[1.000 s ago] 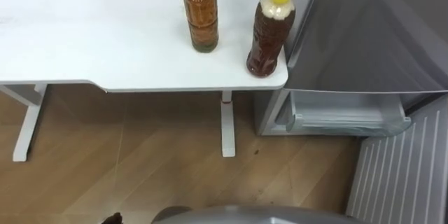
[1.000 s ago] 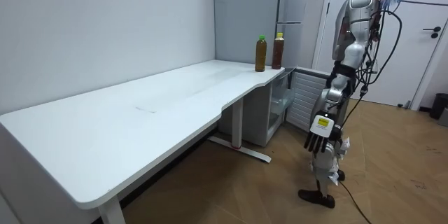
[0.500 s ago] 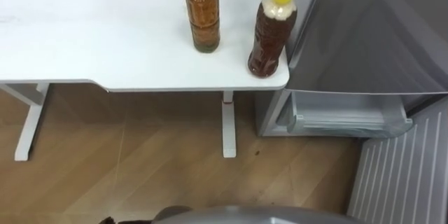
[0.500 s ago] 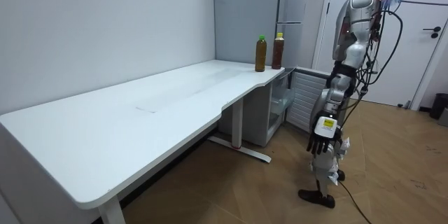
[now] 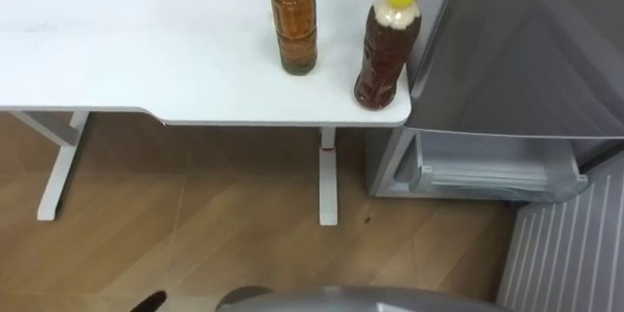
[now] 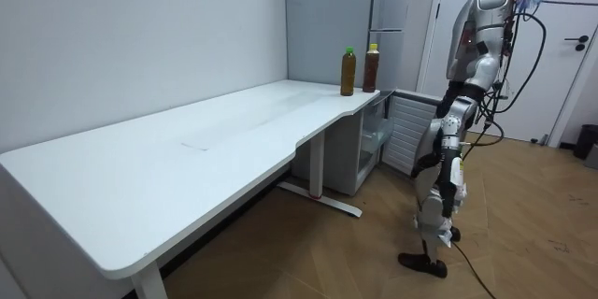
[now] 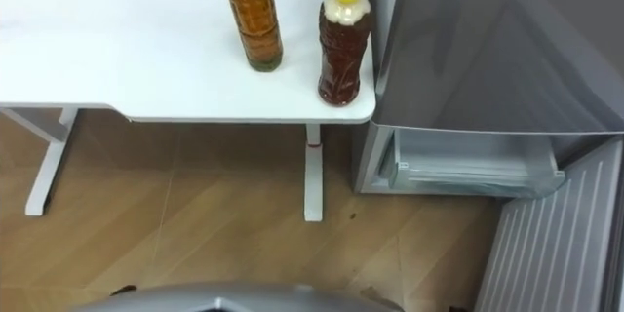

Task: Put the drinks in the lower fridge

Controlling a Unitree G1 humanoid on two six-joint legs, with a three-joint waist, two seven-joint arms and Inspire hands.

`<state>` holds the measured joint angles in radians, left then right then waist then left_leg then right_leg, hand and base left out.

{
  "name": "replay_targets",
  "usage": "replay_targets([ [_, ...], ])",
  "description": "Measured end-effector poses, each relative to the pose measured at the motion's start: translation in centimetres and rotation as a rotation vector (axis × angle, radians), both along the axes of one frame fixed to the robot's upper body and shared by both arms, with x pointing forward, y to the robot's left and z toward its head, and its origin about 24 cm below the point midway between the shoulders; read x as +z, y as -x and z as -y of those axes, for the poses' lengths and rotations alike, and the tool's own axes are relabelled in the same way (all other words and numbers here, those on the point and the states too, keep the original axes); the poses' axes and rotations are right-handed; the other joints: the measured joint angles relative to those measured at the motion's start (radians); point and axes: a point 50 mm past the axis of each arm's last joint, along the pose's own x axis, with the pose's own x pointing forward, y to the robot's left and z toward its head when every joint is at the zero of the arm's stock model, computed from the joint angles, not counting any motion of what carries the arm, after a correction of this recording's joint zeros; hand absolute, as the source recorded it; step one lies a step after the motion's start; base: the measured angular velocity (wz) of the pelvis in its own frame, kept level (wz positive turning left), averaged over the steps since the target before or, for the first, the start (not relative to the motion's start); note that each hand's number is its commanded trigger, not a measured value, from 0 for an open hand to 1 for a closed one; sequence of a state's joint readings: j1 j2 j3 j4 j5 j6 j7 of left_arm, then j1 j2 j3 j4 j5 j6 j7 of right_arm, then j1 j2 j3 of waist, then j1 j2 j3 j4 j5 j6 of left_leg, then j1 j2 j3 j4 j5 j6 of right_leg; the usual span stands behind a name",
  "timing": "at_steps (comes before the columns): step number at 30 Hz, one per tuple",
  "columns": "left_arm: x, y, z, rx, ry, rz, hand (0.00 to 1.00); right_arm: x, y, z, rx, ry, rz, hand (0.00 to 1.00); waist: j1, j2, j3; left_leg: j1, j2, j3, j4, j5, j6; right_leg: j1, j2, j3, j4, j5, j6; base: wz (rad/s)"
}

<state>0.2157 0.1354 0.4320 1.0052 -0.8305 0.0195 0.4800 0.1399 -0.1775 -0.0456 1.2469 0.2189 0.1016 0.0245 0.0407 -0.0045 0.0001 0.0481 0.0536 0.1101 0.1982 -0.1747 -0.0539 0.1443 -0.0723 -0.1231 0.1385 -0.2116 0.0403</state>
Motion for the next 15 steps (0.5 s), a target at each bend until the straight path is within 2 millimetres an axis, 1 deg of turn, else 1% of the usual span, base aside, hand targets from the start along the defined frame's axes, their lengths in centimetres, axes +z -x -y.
replay_targets([
  [2,0.7,-0.5,-0.8,0.088,-0.05,0.035,0.0,0.1,0.0,0.2,-0.015,0.005,0.006,0.0,-0.001,0.006,-0.0019,0.0,-0.001,-0.004,0.0,0.0,0.0,0.004,0.0,-0.004,0.003,0.0,0.0,0.06],
  [4,1.2,-1.1,-1.2,0.128,-0.087,0.048,0.0,0.1,-0.2,0.4,-0.004,0.011,0.012,0.0,-0.004,0.01,-0.0031,0.0,-0.002,-0.007,-0.001,0.0,0.0,0.006,0.0,-0.009,0.003,0.0,0.0,0.05],
  [6,1.5,-1.2,-1.5,0.163,-0.124,0.046,0.0,0.2,-0.3,0.4,0.0,0.016,0.018,0.0,-0.004,0.009,-0.0024,0.002,-0.002,-0.008,-0.002,0.0,0.0,0.009,0.0,-0.01,0.001,0.0,0.0,0.02],
  [8,2.3,-2.2,-2.0,0.194,-0.177,0.056,0.0,0.3,-0.8,0.4,0.007,0.016,0.049,0.0,-0.002,0.018,-0.0074,0.005,-0.003,-0.007,-0.002,0.0,0.0,0.01,0.0,-0.009,-0.001,0.0,0.0,0.0],
  [9,2.6,-2.6,-2.2,0.202,-0.193,0.062,0.0,0.3,-0.9,0.4,0.013,0.016,0.058,0.0,-0.003,0.016,-0.007,0.005,-0.003,-0.007,-0.002,0.0,0.0,0.009,0.0,-0.007,-0.001,0.0,0.0,0.0],
  [11,3.7,-3.6,-2.9,0.232,-0.255,0.097,0.0,0.4,-0.8,0.4,0.041,0.025,0.067,0.0,0.001,0.015,-0.007,0.005,-0.003,-0.01,-0.003,0.0,0.0,0.006,-0.001,-0.003,-0.001,-0.002,0.0,-0.04],
  [13,5.4,-5.2,-4.1,0.232,-0.354,0.146,0.0,0.4,-0.8,0.5,0.073,0.035,0.066,0.0,0.011,0.014,-0.0078,0.007,-0.004,-0.009,-0.004,0.0,0.0,0.004,-0.002,-0.001,-0.001,-0.003,0.0,-0.02],
  [14,5.9,-5.6,-4.4,0.227,-0.38,0.155,0.0,0.4,-0.7,0.5,0.075,0.036,0.068,0.0,0.015,0.014,-0.0079,0.007,-0.005,-0.009,-0.004,0.0,0.0,0.005,-0.002,-0.001,-0.001,-0.003,0.0,-0.04],
  [15,7.0,-6.3,-5.1,0.223,-0.436,0.177,0.0,0.4,-0.6,0.4,0.072,0.035,0.069,0.0,0.018,0.013,-0.0077,0.012,-0.005,-0.009,-0.006,0.0,0.0,0.007,-0.002,0.0,-0.002,-0.003,0.0,0.0],
])
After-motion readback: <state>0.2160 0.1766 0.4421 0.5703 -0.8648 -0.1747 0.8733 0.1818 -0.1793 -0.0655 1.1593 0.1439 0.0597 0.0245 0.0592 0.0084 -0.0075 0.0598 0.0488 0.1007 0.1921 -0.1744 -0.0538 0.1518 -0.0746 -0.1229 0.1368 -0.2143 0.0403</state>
